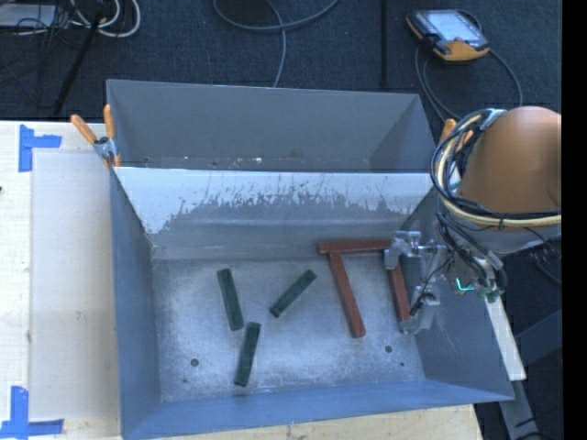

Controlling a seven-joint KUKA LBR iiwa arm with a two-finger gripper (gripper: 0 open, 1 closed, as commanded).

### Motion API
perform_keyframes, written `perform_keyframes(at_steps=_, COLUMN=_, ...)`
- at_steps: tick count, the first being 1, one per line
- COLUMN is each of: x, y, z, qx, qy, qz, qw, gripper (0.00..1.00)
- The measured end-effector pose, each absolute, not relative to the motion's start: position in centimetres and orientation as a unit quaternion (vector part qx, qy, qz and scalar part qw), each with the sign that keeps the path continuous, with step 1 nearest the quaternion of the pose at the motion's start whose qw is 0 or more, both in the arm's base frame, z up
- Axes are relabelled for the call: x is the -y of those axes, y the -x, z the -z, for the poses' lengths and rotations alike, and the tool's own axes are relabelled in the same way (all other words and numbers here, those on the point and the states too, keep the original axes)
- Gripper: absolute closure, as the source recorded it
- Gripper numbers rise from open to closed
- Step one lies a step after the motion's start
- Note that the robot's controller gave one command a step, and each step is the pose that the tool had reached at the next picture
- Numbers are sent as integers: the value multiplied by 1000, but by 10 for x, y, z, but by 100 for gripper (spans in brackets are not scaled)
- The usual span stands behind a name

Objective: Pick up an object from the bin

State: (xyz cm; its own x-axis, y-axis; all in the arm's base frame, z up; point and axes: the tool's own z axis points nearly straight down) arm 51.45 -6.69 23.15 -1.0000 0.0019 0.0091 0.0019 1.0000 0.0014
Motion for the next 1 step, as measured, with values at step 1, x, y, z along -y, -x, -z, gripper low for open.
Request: perform_keyframes(at_steps=1, x=67, y=-516, z=-236, qx=1000, qy=0, qz=0, qw=1, gripper=0)
